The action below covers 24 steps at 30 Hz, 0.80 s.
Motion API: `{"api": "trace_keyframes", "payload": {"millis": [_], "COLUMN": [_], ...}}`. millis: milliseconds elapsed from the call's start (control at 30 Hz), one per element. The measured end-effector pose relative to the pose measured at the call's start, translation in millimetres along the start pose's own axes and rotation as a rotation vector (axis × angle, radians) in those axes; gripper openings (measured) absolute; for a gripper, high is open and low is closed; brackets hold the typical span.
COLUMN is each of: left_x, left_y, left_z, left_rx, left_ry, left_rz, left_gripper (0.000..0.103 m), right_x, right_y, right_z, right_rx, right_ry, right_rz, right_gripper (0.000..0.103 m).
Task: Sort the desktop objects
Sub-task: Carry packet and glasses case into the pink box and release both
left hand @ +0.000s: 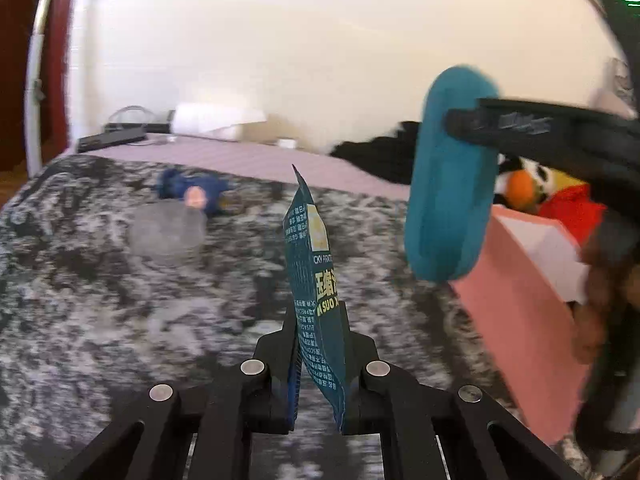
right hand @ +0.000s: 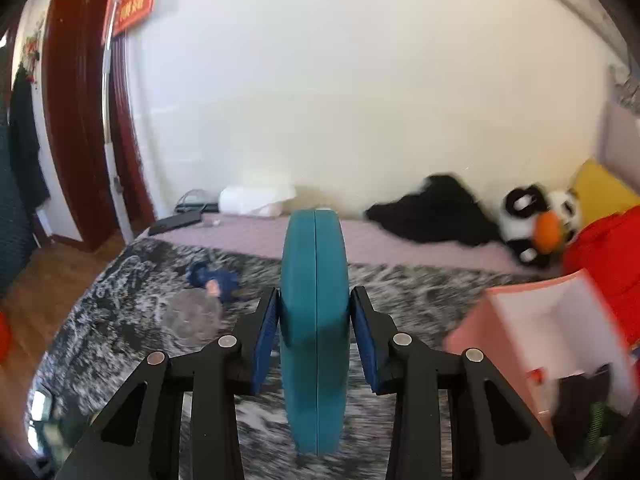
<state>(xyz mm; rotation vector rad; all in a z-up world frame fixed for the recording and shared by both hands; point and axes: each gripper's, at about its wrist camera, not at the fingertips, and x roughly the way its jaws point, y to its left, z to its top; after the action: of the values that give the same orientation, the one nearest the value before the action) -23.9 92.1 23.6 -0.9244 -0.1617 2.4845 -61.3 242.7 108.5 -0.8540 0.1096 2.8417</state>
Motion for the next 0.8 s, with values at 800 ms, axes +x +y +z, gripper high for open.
{"api": "trace_keyframes", "payload": {"millis": [800], "left_x": [69], "left_y": [-315], "left_z": [-22], "left_rx": [0.443], "left_ry": [0.116], "left_rz": [-0.215], "left_gripper": [0.020], "right_x": [-161], "right_y": [-277], "right_z": [2], "right_rx": [0.128], "right_ry": [-0.149], "right_rz": [-0.147], "right_gripper": [0.038]}}
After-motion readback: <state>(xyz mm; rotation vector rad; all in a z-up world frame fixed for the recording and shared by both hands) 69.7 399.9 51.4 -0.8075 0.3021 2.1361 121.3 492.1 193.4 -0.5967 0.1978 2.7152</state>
